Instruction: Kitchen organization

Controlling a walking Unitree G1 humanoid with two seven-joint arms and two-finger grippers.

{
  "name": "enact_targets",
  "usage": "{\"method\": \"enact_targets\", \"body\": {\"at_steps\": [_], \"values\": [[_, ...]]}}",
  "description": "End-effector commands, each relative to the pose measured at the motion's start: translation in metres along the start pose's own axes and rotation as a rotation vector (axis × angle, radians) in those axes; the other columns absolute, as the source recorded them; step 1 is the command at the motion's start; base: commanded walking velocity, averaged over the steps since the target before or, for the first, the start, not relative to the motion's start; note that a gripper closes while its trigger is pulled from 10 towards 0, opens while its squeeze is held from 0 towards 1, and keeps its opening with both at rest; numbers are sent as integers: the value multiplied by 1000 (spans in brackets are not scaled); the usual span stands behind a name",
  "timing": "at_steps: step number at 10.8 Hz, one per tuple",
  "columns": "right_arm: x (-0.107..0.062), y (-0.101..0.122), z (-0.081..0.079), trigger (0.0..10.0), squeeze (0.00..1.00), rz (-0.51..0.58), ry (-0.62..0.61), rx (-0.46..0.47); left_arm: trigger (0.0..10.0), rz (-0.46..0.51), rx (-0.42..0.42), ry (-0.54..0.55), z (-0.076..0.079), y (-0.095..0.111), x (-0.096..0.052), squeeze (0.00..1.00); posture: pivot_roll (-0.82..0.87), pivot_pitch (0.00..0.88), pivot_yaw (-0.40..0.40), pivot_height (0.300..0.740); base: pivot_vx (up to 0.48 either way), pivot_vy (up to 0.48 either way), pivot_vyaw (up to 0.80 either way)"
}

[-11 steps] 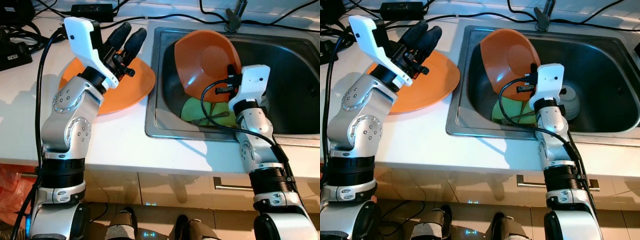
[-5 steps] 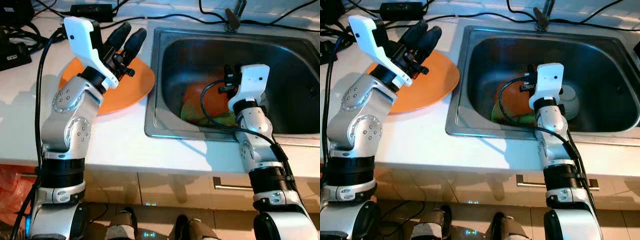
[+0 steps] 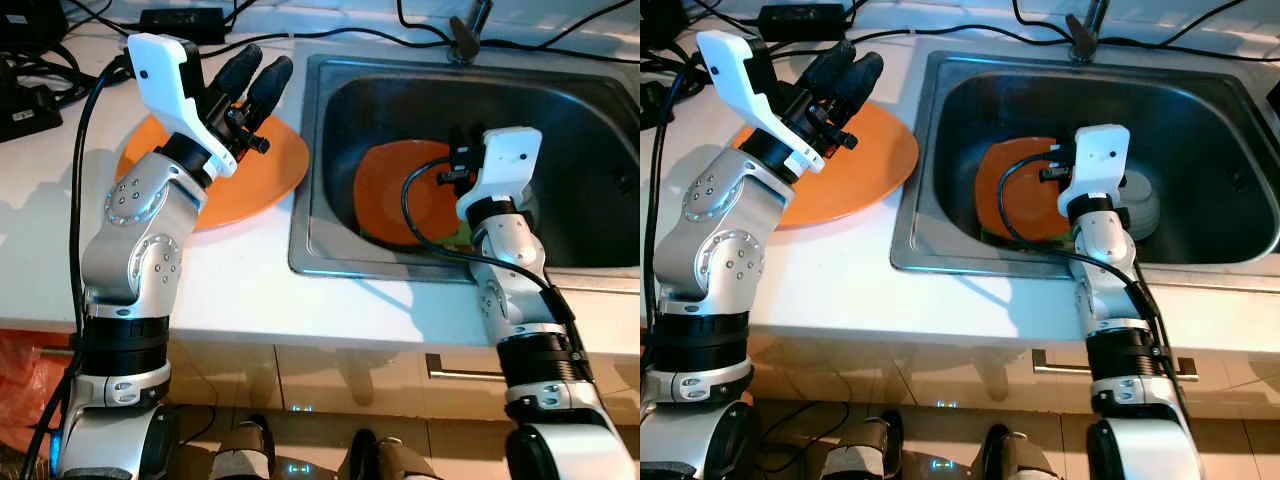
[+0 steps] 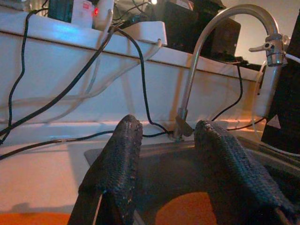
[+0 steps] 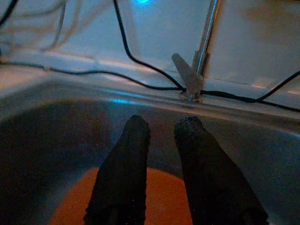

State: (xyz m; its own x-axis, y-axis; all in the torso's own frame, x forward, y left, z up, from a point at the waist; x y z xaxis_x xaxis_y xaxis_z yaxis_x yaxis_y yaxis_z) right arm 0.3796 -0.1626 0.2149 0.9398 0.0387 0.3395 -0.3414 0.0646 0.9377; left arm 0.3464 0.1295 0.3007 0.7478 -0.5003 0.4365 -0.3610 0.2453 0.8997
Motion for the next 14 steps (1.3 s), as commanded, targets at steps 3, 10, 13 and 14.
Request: {"method": "enact_targets", "body": {"at_steps": [3, 10, 13, 14], "values": [[8, 36, 2, 10000, 0, 131, -15, 134, 10000, 23, 33, 44, -5, 12, 3, 0, 139, 200, -21, 740, 0, 0, 0], [5, 61, -19, 10000, 0, 192, 112, 552, 10000, -27, 167, 461, -81, 37, -35, 0, 143, 182, -18, 740, 0, 0, 0], [1, 56, -37, 10000, 0, 151, 195, 577, 10000, -116, 159, 546, -97, 36, -72, 1000, 171, 192, -29, 740, 0, 0, 0], [0, 55, -40, 10000, 0, 134, 214, 577, 10000, -152, 108, 572, -98, 29, -81, 1000, 173, 197, -31, 740, 0, 0, 0]]}}
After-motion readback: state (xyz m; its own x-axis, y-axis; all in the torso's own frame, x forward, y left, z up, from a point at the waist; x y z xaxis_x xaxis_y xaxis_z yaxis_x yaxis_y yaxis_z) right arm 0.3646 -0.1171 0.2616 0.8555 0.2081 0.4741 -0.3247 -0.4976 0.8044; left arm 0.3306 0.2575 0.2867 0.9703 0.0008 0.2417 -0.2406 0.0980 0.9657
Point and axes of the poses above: a point about 5 cm out from each wrist's last joint towards the gripper, its own x axis pointing out of the wrist towards the gripper, its own y axis along the axis of the wrist's last joint, z = x × y, the point moved 2 cm from there along x, pointing out of the wrist towards the gripper
